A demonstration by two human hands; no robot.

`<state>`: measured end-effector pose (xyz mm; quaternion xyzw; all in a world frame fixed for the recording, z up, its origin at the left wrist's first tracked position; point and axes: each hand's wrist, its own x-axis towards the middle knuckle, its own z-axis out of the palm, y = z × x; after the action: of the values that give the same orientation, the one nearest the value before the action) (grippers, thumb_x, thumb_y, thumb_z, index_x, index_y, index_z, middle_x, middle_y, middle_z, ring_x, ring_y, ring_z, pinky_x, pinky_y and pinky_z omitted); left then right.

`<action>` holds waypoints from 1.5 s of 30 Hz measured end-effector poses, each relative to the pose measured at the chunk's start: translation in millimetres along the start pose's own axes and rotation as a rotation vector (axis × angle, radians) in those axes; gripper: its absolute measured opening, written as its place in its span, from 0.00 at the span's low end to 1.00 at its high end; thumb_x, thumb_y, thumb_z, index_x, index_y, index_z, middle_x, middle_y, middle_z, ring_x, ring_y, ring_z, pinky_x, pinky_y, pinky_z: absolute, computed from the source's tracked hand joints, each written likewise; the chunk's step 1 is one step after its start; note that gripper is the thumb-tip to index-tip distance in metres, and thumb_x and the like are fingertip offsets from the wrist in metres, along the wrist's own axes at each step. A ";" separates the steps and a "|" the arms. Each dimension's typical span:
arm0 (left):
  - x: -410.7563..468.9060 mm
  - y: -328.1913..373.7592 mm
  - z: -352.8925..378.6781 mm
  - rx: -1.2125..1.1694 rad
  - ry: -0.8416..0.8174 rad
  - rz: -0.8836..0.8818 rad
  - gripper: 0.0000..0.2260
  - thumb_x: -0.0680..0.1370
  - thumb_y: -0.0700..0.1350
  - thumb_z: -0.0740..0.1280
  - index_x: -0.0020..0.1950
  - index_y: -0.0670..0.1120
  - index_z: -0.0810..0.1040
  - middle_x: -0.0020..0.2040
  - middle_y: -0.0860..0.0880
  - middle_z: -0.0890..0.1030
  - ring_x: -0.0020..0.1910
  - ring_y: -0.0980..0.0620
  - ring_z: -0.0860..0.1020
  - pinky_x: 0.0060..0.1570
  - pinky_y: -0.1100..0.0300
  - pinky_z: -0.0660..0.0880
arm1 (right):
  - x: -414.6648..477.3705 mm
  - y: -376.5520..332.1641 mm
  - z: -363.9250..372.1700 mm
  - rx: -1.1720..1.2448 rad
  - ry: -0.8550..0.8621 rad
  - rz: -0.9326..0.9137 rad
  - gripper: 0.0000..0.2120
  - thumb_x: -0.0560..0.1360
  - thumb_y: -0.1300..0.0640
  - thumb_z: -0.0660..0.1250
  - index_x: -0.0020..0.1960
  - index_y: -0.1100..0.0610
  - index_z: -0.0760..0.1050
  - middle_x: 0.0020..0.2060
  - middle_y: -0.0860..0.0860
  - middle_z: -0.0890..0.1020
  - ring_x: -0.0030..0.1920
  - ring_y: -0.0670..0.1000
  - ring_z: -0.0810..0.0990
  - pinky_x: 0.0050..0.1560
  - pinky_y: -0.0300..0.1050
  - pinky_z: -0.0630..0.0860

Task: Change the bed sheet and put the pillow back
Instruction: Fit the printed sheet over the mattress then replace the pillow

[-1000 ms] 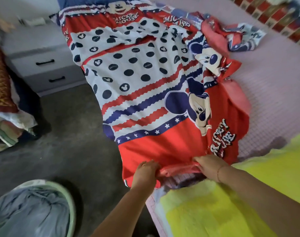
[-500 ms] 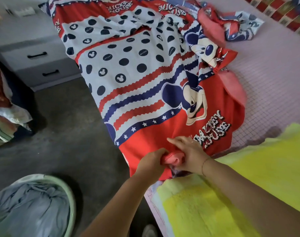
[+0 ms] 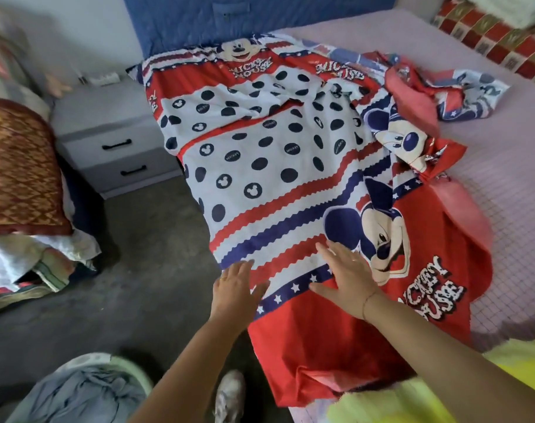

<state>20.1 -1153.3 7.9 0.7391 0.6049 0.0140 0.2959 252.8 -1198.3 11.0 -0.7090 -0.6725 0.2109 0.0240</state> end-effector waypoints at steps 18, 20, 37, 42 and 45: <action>308.9 -136.3 -97.7 -0.743 0.066 -0.532 0.32 0.80 0.59 0.61 0.77 0.43 0.59 0.74 0.44 0.66 0.72 0.43 0.66 0.67 0.49 0.65 | 368.6 -60.3 -15.6 0.403 0.251 0.738 0.51 0.68 0.33 0.69 0.78 0.58 0.50 0.76 0.56 0.59 0.75 0.57 0.60 0.71 0.59 0.63; 332.1 -140.6 -96.5 -0.820 0.040 -0.579 0.33 0.79 0.60 0.62 0.77 0.42 0.59 0.74 0.42 0.66 0.71 0.41 0.67 0.66 0.49 0.66 | 397.1 -58.7 -16.6 0.431 0.274 0.798 0.54 0.65 0.30 0.69 0.78 0.59 0.51 0.76 0.56 0.59 0.74 0.58 0.62 0.70 0.60 0.65; 372.0 -177.5 -65.9 -1.109 0.161 -0.780 0.18 0.74 0.56 0.71 0.43 0.39 0.77 0.39 0.43 0.81 0.35 0.47 0.78 0.33 0.56 0.77 | 468.8 -58.5 46.5 0.269 0.446 0.834 0.16 0.68 0.46 0.72 0.51 0.53 0.78 0.54 0.52 0.76 0.61 0.57 0.70 0.63 0.54 0.63; 360.9 -179.1 -72.6 -1.151 0.203 -0.741 0.14 0.74 0.54 0.72 0.43 0.44 0.80 0.39 0.46 0.82 0.39 0.47 0.81 0.36 0.57 0.76 | 469.8 -55.7 44.3 0.253 0.413 0.706 0.09 0.73 0.49 0.68 0.36 0.51 0.79 0.35 0.50 0.80 0.49 0.55 0.74 0.51 0.49 0.60; 355.2 -179.6 -75.5 -1.174 0.213 -0.728 0.13 0.75 0.54 0.72 0.43 0.44 0.80 0.39 0.47 0.82 0.38 0.49 0.80 0.34 0.60 0.73 | 460.4 -45.7 38.7 0.395 0.382 0.632 0.11 0.73 0.47 0.69 0.35 0.50 0.75 0.34 0.46 0.80 0.46 0.54 0.78 0.56 0.52 0.66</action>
<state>-72.4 -784.3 -131.3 0.2019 0.7321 0.3109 0.5715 199.8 -759.9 -132.5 -0.8887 -0.3519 0.1974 0.2179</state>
